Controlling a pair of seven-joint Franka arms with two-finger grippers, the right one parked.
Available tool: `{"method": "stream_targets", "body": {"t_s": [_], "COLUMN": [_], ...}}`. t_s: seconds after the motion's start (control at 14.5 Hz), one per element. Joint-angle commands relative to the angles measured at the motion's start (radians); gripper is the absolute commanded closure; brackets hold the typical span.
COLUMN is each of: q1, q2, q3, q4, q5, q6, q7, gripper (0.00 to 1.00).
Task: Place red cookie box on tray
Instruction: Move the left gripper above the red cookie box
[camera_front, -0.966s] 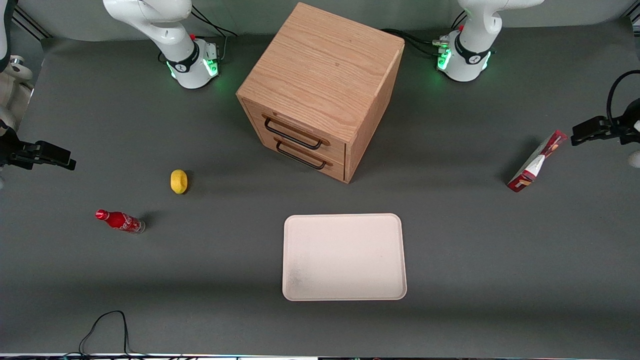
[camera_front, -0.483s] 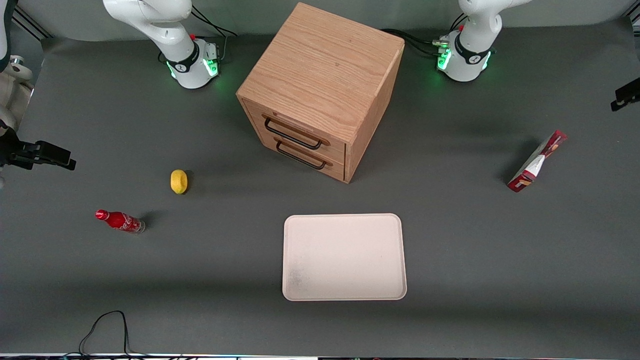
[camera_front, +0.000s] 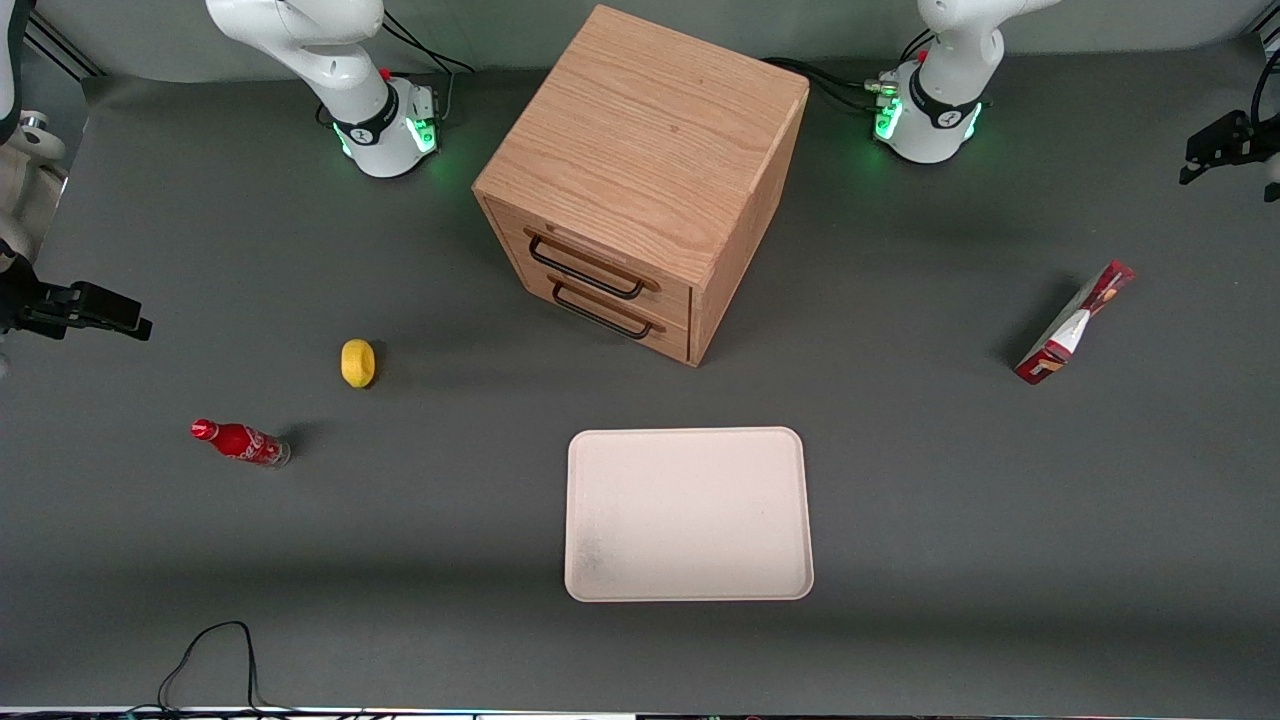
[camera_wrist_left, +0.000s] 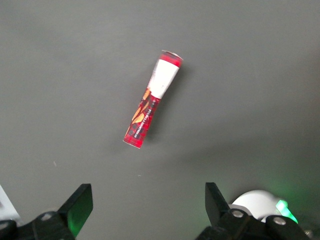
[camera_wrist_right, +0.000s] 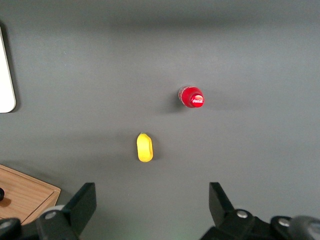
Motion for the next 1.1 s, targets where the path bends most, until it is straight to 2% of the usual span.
{"method": "stream_targets", "body": {"t_s": [0.0, 0.28, 0.69, 1.03], "q1": [0.028, 0.024, 0.027, 0.018], "q2": [-0.008, -0.011, 0.012, 0.174], "q3": [0.021, 0.021, 0.023, 0.021], "q4": [-0.021, -0.060, -0.326, -0.382], "q5": [0.006, 0.006, -0.003, -0.031], "q6": [0.014, 0.039, 0.421, 0.651], "q7": [0.362, 0.401, 0.397, 0.392], "gripper": [0.00, 0.00, 0.00, 0.00]}}
